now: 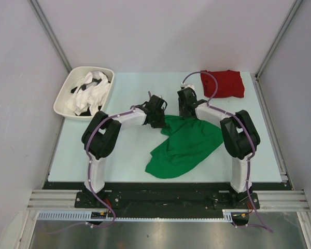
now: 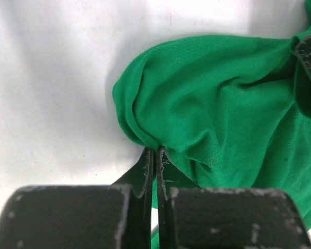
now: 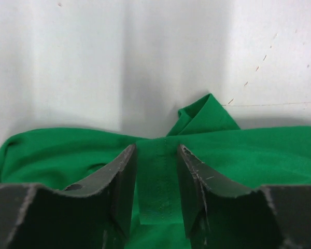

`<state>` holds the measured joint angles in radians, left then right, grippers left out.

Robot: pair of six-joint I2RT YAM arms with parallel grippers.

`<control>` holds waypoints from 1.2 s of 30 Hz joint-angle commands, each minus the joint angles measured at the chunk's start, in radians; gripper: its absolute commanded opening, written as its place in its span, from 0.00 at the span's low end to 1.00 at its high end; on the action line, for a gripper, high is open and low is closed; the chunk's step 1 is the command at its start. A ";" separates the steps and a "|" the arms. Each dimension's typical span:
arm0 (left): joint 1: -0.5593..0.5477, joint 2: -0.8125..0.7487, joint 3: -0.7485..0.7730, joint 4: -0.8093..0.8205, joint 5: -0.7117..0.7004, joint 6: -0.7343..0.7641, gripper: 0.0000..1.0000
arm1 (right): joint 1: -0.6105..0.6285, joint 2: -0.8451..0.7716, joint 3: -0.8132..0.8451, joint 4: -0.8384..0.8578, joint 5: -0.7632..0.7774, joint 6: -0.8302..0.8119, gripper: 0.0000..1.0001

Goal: Fold and stack the t-shirts
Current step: Flatten the tshirt out

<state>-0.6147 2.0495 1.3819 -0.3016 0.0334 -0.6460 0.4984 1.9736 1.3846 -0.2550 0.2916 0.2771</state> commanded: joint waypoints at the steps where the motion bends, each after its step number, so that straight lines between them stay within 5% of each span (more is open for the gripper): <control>1: 0.007 -0.020 -0.040 -0.033 0.003 0.019 0.00 | 0.002 0.047 0.044 0.000 0.046 -0.013 0.47; 7: 0.010 -0.025 -0.043 -0.033 0.008 0.026 0.00 | 0.014 0.067 0.047 -0.010 0.080 -0.026 0.57; 11: 0.013 -0.025 -0.046 -0.030 0.010 0.025 0.00 | 0.017 0.074 0.047 -0.020 0.096 -0.026 0.29; 13: 0.013 -0.026 -0.046 -0.030 0.011 0.026 0.00 | 0.025 0.070 0.047 -0.018 0.131 -0.029 0.00; 24: 0.016 -0.233 -0.038 -0.114 -0.026 0.068 0.00 | 0.042 -0.177 0.045 -0.039 0.374 -0.050 0.00; 36: 0.082 -0.710 0.038 -0.298 0.017 0.224 0.00 | 0.063 -0.817 0.086 -0.153 0.532 -0.113 0.00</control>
<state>-0.5491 1.4910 1.3380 -0.5117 0.0593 -0.5133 0.5510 1.2903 1.4193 -0.3470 0.7124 0.1967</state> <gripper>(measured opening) 0.011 0.014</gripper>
